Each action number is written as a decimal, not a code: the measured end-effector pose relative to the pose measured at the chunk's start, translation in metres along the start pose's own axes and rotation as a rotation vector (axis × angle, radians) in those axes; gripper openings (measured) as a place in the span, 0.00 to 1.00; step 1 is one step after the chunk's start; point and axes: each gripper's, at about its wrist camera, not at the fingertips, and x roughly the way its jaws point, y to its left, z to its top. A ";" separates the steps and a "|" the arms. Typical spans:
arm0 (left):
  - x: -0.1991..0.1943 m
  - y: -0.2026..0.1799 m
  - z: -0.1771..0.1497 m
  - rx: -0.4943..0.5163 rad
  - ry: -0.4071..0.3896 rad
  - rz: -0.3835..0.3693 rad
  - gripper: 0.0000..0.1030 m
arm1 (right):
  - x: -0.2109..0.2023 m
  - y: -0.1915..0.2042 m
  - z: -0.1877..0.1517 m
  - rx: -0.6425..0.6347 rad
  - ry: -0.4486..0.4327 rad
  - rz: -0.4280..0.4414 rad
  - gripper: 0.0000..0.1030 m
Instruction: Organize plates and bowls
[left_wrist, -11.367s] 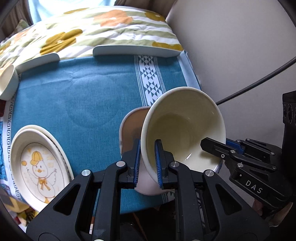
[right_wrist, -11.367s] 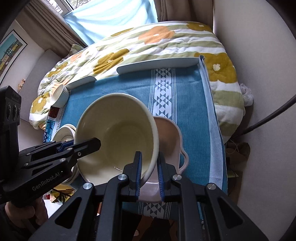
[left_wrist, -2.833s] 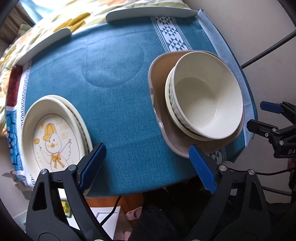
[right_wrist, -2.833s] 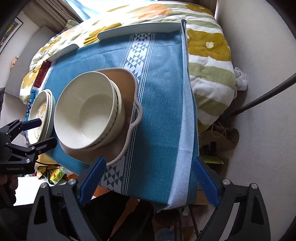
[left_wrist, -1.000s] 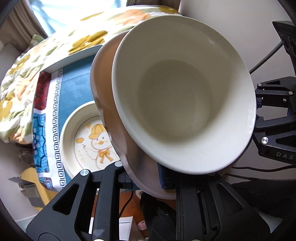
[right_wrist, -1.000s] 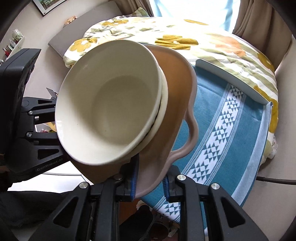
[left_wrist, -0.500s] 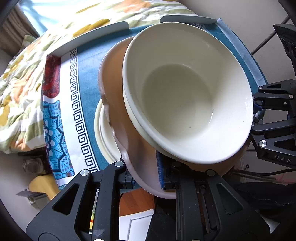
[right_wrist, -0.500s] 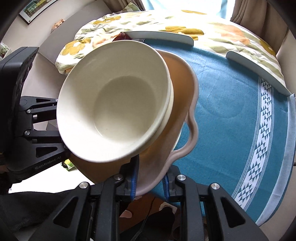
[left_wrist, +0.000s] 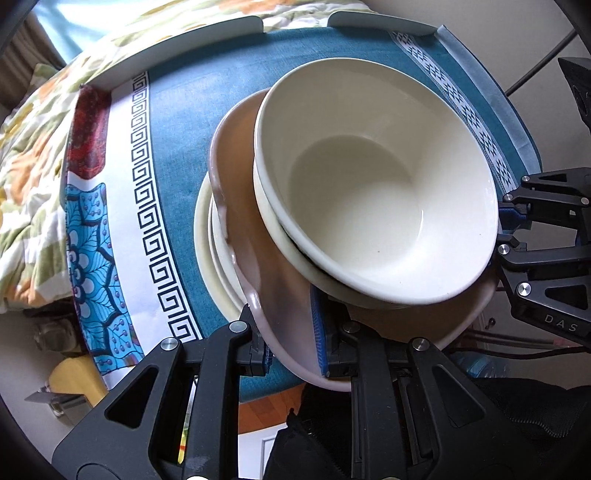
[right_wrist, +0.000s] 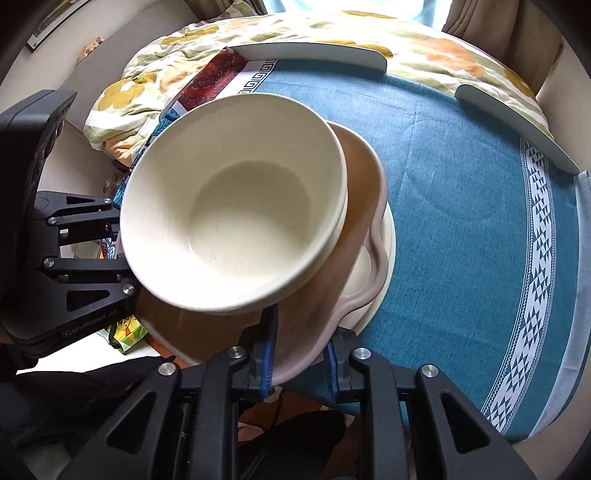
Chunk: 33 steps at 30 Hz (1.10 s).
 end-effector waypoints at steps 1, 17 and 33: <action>0.001 -0.001 0.000 -0.002 -0.005 0.002 0.14 | 0.001 -0.001 -0.001 0.007 0.000 0.000 0.20; 0.004 -0.003 0.007 -0.050 0.071 0.010 0.17 | 0.000 -0.001 0.004 -0.017 -0.015 -0.031 0.20; 0.000 -0.017 0.010 -0.039 0.127 0.022 0.49 | -0.001 -0.002 0.005 0.003 -0.011 -0.023 0.20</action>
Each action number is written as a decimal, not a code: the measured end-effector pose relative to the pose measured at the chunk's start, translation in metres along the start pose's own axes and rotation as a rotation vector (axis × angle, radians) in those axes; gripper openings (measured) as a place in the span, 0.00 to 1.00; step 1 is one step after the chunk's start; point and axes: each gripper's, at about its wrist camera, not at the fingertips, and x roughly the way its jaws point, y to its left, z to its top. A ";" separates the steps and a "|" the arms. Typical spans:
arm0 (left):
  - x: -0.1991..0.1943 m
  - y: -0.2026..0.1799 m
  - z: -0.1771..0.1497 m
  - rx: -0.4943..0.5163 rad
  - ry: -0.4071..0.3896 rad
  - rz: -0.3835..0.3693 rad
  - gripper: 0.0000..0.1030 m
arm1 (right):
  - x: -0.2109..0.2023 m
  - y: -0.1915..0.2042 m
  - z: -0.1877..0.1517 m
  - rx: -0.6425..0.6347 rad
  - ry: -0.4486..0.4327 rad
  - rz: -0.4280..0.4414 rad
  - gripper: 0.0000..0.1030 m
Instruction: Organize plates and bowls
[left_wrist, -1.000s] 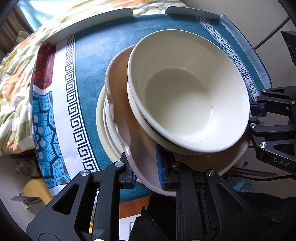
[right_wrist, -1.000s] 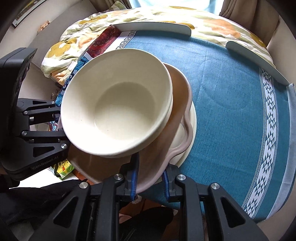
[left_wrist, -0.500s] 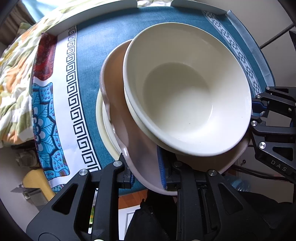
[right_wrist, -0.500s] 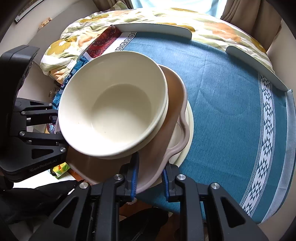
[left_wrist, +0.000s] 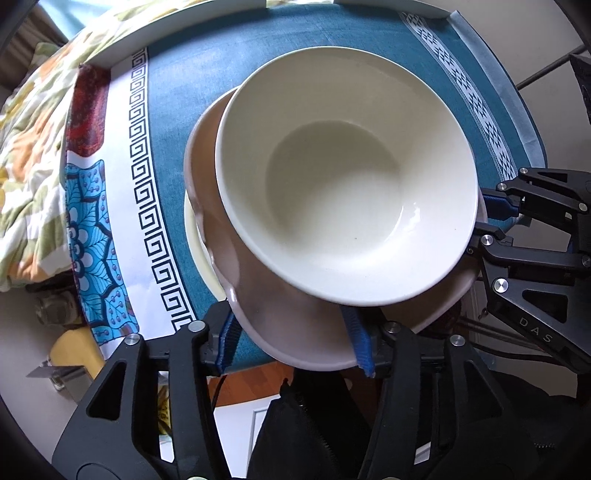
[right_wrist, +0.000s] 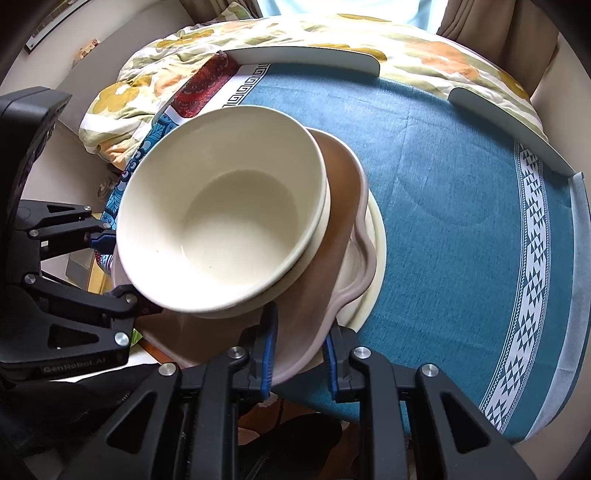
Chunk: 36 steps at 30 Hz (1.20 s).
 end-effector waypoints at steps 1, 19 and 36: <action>0.000 -0.001 -0.001 0.005 -0.004 0.007 0.52 | 0.001 0.001 0.000 -0.001 0.004 -0.002 0.20; -0.044 0.003 -0.021 0.008 -0.083 0.025 0.64 | -0.038 0.005 -0.011 0.088 -0.010 -0.018 0.43; -0.257 -0.052 -0.143 -0.203 -0.872 0.235 1.00 | -0.252 0.042 -0.086 0.104 -0.624 -0.193 0.91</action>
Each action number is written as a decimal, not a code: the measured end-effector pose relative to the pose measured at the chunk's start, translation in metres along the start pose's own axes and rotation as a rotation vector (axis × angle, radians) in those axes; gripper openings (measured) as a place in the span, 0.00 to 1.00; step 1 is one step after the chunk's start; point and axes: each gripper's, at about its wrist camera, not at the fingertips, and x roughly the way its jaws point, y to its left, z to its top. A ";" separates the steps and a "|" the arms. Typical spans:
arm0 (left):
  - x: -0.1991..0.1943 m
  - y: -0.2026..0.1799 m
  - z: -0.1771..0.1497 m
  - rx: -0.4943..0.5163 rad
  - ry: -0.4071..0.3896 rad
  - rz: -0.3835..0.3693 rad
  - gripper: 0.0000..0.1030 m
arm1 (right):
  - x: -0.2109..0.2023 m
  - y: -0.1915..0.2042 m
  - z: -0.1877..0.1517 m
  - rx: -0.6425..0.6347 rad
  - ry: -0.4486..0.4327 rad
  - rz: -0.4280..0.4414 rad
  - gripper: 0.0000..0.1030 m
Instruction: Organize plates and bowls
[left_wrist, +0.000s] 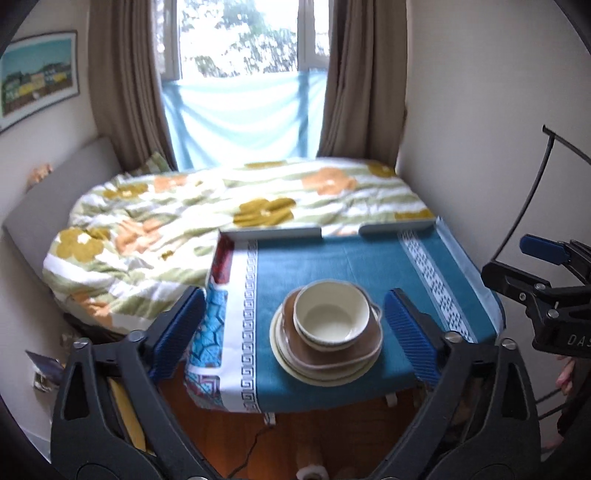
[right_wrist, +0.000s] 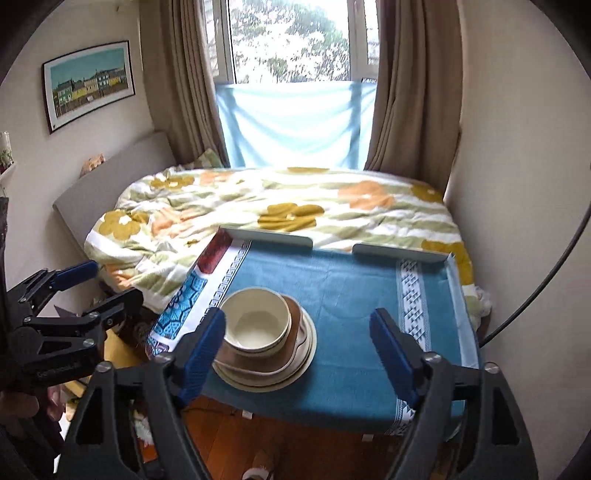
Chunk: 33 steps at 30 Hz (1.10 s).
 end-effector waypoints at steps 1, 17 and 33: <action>-0.014 -0.003 0.000 0.005 -0.060 0.019 1.00 | -0.013 0.000 0.000 0.006 -0.039 -0.015 0.99; -0.089 -0.016 -0.013 -0.020 -0.221 0.046 1.00 | -0.083 -0.001 -0.028 0.051 -0.239 -0.157 0.99; -0.102 -0.024 -0.016 -0.011 -0.229 0.053 1.00 | -0.100 0.001 -0.031 0.060 -0.273 -0.171 0.99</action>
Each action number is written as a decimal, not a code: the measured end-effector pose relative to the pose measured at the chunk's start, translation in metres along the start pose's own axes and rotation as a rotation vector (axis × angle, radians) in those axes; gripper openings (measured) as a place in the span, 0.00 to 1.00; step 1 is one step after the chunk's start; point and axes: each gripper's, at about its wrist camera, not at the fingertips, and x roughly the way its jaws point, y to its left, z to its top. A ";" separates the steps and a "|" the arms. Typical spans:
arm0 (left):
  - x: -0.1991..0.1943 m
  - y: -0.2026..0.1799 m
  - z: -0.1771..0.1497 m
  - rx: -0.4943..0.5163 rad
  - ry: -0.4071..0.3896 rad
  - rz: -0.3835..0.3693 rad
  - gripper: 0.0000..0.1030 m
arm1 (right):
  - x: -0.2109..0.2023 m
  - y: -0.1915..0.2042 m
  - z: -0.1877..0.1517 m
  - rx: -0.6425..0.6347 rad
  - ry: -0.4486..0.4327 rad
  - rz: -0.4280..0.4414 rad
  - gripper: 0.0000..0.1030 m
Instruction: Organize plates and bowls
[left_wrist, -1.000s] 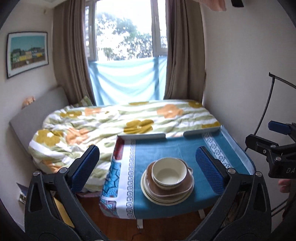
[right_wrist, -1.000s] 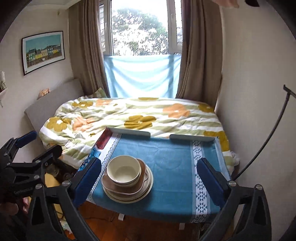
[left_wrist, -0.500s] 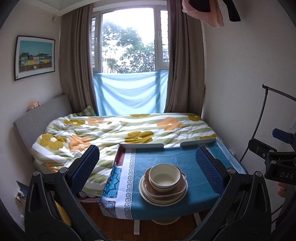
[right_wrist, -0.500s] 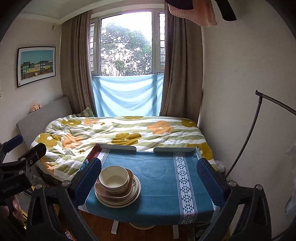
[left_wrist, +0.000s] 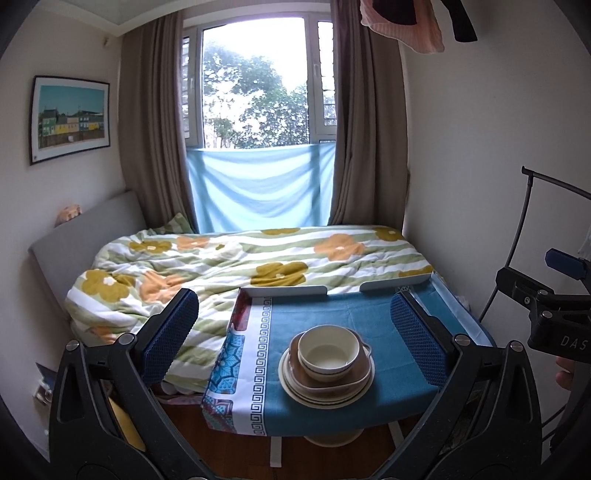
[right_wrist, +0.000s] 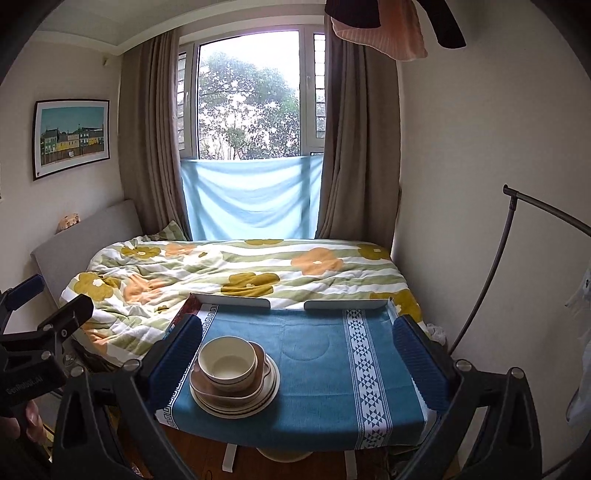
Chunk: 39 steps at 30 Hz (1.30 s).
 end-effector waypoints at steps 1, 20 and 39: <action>-0.001 -0.001 0.000 0.000 -0.002 0.001 1.00 | 0.000 -0.001 0.000 0.000 -0.002 0.000 0.99; 0.001 -0.001 0.003 -0.007 -0.004 0.012 1.00 | 0.000 -0.001 0.001 -0.003 -0.004 0.002 0.99; 0.002 0.003 0.004 -0.015 0.000 0.009 1.00 | 0.004 -0.006 0.005 0.004 -0.008 0.001 0.99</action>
